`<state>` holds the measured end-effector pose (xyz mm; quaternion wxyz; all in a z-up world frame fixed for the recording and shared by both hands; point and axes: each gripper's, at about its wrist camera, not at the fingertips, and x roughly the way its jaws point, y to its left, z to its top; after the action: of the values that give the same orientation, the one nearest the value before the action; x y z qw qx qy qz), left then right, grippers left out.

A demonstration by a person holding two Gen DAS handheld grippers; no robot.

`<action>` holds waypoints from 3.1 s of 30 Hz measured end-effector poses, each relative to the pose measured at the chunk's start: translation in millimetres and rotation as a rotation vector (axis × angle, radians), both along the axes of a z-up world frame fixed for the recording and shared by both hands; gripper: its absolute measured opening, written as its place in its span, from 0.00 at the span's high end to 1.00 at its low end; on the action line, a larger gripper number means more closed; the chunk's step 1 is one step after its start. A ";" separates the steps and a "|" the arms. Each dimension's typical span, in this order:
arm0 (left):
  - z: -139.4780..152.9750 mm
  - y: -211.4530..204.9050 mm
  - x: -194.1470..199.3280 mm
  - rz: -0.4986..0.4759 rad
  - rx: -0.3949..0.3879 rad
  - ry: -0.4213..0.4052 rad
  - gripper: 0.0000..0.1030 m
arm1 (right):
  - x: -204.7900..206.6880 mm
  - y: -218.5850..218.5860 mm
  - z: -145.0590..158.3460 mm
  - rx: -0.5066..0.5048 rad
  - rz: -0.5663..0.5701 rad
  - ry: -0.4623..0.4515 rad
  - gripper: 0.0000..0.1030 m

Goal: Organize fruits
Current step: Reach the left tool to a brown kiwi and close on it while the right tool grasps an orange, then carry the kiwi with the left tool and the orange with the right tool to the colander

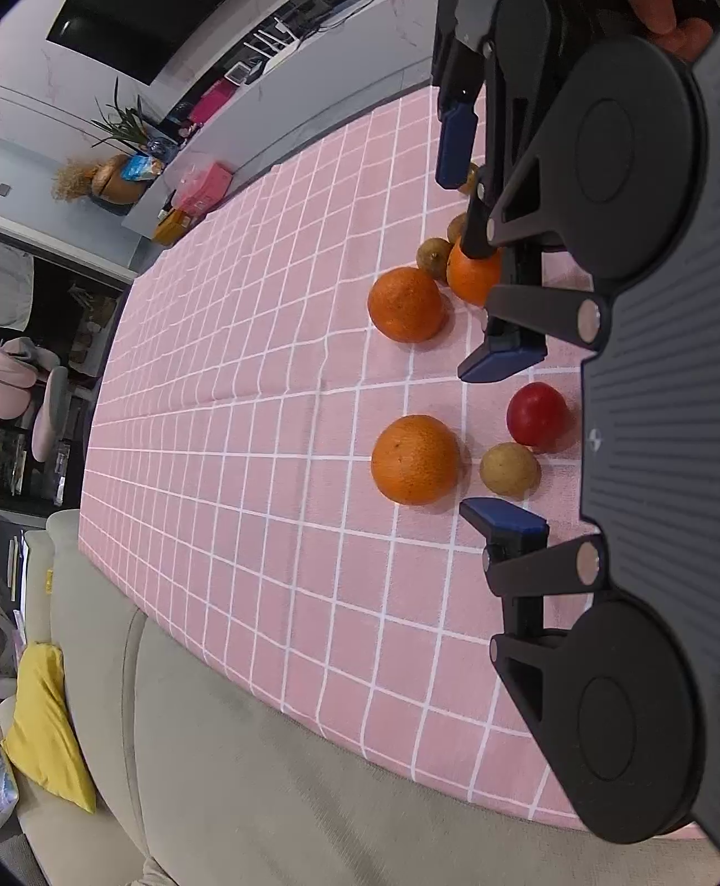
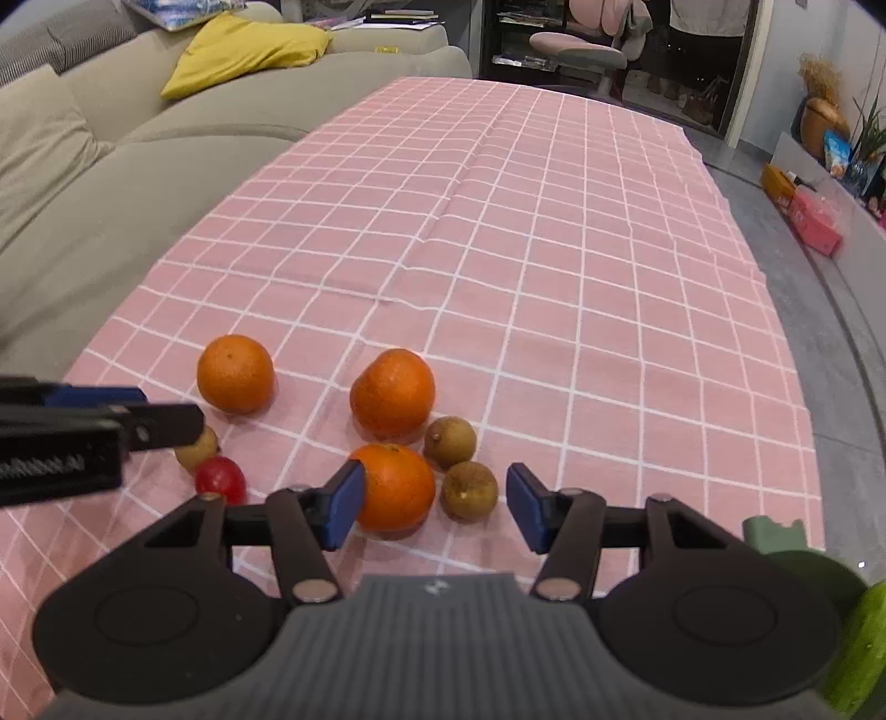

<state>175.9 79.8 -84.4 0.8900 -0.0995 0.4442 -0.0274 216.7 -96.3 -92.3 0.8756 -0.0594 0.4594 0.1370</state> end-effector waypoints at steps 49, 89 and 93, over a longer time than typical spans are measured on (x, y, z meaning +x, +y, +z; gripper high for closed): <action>-17.9 19.4 3.7 0.097 -0.159 0.085 0.74 | -5.3 21.7 -12.7 -0.036 0.052 0.005 0.64; 82.0 -161.5 -32.3 -0.531 -0.152 -0.005 0.74 | -123.8 -111.8 85.0 0.013 -0.140 -0.014 0.64; 67.3 -182.4 -41.1 -0.611 -0.088 0.042 0.74 | -128.4 -126.9 73.4 0.037 -0.186 0.045 0.64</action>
<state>134.8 -102.6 -17.1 0.8260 -0.0002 0.4702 -0.3108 88.3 -223.2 -18.9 0.8749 0.0027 0.4799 0.0649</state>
